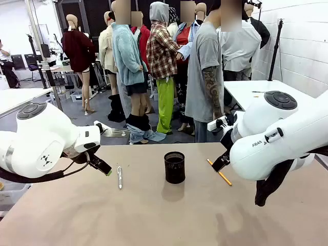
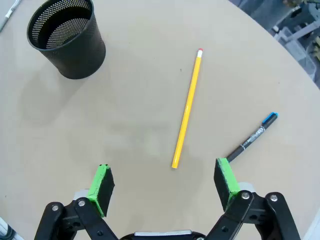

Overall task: Place the pens into the pen holder.
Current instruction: Pick up a writing instrument from the table and place it into the Pen holder.

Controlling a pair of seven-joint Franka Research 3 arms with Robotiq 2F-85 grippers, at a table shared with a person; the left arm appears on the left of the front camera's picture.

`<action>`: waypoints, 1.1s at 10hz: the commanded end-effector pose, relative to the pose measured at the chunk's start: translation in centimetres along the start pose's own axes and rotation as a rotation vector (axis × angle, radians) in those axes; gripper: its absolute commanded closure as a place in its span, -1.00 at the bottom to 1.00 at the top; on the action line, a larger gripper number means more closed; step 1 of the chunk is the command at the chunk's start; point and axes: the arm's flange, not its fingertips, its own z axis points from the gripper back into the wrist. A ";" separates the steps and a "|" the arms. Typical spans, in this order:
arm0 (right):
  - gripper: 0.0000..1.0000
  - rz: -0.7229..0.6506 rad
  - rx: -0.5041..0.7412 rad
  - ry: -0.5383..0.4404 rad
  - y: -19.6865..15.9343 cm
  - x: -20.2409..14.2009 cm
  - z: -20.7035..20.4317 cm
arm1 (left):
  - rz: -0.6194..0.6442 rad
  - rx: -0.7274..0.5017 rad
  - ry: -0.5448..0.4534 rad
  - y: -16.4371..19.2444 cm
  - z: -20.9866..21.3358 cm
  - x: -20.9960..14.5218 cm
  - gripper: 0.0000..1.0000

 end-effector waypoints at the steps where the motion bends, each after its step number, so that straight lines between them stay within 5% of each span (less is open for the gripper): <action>1: -1.00 0.000 0.000 0.000 0.0 0.0 0.0 | 0.000 0.000 0.000 0.0 0.0 0.0 -1.00; 11: -1.00 -0.047 -0.004 0.017 -1.3 1.0 0.9 | 0.000 0.000 0.000 0.0 0.0 0.0 -1.00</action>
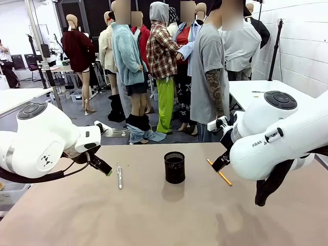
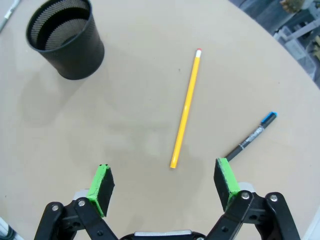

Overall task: Place the pens into the pen holder.
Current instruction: Pick up a writing instrument from the table and place it into the Pen holder.

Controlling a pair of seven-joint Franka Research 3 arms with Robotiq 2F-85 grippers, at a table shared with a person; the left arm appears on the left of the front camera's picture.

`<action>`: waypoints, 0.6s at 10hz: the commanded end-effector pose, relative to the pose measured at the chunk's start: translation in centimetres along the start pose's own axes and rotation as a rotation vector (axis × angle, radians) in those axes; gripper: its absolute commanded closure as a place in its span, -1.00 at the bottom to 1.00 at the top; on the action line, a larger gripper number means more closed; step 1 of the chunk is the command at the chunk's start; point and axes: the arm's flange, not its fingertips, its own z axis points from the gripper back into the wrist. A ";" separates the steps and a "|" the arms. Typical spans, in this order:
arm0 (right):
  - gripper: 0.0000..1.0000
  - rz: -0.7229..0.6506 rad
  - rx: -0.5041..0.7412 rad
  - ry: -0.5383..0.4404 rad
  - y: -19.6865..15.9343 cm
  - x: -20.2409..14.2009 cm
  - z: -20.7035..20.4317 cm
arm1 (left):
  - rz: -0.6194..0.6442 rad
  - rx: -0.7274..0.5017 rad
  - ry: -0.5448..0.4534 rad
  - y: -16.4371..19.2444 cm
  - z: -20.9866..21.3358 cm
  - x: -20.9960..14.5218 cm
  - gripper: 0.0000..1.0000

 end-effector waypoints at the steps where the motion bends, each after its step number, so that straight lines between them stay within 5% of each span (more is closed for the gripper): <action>1: -1.00 -0.095 -0.023 0.038 -1.8 1.9 1.2 | 0.005 0.000 0.000 0.2 0.0 0.0 -1.00; 6: -1.00 -0.276 -0.038 0.231 -8.2 9.0 -0.1 | 0.005 0.000 0.000 0.2 0.0 0.0 -1.00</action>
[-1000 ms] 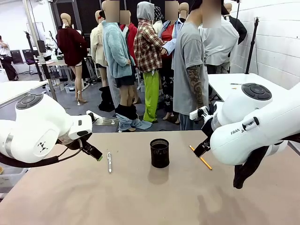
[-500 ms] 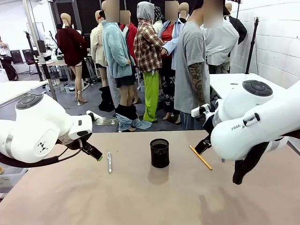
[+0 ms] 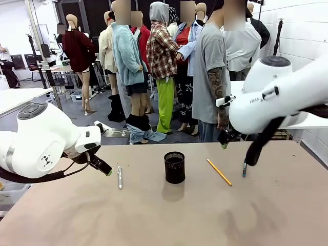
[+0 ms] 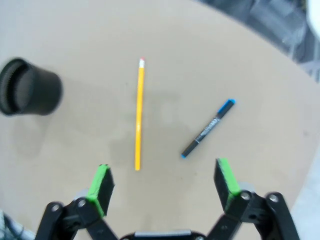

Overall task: Place the pens into the pen holder.
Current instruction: Pick up a writing instrument from the table and place it into the Pen holder.

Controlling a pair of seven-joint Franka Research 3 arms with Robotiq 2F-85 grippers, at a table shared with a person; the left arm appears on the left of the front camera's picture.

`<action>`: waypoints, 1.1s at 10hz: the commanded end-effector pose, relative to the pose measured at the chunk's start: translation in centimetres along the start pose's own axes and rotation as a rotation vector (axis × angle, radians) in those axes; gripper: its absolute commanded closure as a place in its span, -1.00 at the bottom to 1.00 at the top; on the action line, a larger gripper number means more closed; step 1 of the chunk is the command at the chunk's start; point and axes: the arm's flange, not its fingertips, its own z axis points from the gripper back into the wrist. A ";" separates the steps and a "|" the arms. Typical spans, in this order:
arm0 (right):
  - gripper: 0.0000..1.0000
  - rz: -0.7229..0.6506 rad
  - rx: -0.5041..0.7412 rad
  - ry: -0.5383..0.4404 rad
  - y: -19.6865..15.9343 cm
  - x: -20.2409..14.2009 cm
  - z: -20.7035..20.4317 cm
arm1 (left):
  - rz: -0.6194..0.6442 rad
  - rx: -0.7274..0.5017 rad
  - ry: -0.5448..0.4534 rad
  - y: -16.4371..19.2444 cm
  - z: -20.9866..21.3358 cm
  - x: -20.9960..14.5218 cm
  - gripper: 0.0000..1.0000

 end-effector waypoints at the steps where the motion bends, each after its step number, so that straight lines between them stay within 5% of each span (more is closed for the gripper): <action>1: -1.00 -0.078 0.012 0.102 -1.0 3.4 -1.9 | 0.006 0.000 -0.001 0.2 0.0 0.0 -1.00; 5: -1.00 -0.205 0.023 0.218 -4.3 5.4 -5.2 | 0.006 0.000 -0.001 0.2 0.0 0.0 -1.00; 11: -1.00 -0.343 0.046 0.285 -9.7 2.6 -11.8 | 0.006 0.000 -0.001 0.2 0.0 0.0 -1.00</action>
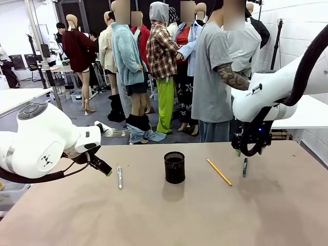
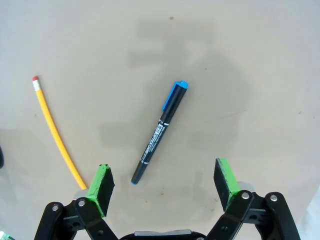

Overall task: Place the pens into the pen holder.
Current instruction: Pick up a writing instrument from the table and place it into the Pen holder.

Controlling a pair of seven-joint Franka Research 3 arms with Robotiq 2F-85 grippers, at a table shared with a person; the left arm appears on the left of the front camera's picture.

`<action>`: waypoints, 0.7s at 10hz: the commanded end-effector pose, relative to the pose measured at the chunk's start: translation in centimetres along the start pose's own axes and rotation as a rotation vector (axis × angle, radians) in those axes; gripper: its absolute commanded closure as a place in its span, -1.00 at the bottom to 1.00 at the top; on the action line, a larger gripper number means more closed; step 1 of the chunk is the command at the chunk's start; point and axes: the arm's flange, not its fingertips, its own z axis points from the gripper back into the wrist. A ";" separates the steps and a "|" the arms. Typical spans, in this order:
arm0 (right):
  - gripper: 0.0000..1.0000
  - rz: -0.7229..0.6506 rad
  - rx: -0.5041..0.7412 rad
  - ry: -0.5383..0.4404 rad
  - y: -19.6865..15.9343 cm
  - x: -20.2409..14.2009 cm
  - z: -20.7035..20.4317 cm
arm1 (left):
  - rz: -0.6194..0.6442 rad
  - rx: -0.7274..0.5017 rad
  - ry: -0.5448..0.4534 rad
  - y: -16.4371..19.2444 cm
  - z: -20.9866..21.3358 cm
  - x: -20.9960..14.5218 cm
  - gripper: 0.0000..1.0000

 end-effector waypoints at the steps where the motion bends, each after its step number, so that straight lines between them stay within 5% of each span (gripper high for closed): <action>1: -1.00 -0.013 0.053 -0.012 0.2 1.1 -1.4 | 0.006 0.000 -0.002 0.2 0.1 0.0 -1.00; 7: -1.00 -0.076 0.022 -0.015 0.0 1.7 -4.6 | 0.006 0.000 -0.002 0.2 0.1 0.0 -1.00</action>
